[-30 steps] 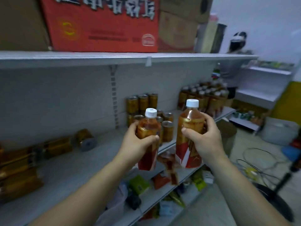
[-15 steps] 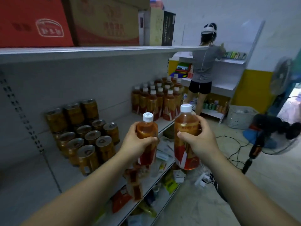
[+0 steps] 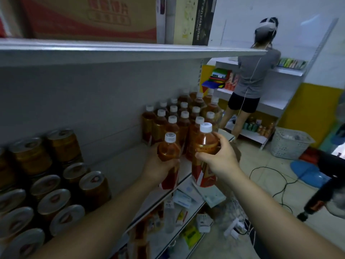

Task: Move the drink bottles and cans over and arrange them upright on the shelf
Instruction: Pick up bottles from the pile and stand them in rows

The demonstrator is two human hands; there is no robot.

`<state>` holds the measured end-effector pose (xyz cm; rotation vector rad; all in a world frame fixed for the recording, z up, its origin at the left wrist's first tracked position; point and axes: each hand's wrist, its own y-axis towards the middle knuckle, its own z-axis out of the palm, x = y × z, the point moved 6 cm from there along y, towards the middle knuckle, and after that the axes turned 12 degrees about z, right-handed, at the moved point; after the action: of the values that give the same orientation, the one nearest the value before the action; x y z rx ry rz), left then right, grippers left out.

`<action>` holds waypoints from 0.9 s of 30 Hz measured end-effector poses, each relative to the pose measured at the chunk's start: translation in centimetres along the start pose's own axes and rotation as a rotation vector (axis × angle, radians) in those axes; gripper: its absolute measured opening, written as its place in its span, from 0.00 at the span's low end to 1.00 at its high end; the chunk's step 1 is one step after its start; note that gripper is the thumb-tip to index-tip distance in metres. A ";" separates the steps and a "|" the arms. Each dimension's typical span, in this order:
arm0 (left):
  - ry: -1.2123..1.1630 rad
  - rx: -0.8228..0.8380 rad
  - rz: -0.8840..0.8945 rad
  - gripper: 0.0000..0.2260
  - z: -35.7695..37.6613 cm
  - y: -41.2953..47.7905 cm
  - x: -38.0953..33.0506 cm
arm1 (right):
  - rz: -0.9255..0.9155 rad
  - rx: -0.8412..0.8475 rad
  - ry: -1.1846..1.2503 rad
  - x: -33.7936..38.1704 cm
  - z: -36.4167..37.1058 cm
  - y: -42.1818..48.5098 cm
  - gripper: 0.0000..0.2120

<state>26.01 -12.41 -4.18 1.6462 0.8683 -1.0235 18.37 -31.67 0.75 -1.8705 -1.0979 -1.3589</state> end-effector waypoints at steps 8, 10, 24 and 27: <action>0.098 -0.167 -0.061 0.29 4.3 2.8 2.7 | -0.079 0.164 0.012 -1.9 -0.3 8.1 0.30; 0.156 -0.088 -0.078 0.34 5.1 2.8 2.8 | -0.095 0.240 0.027 -2.3 -0.3 9.6 0.30; 0.356 -0.350 -0.080 0.47 7.7 3.7 3.4 | -0.207 0.456 0.056 -2.2 -1.5 11.7 0.31; 0.255 -0.191 -0.035 0.41 6.7 2.7 3.1 | -0.225 0.483 0.050 -1.5 -1.5 10.4 0.32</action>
<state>28.15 -19.32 -7.19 1.6240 1.1308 -0.7373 26.48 -38.48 -0.05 -1.3887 -1.4902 -1.1191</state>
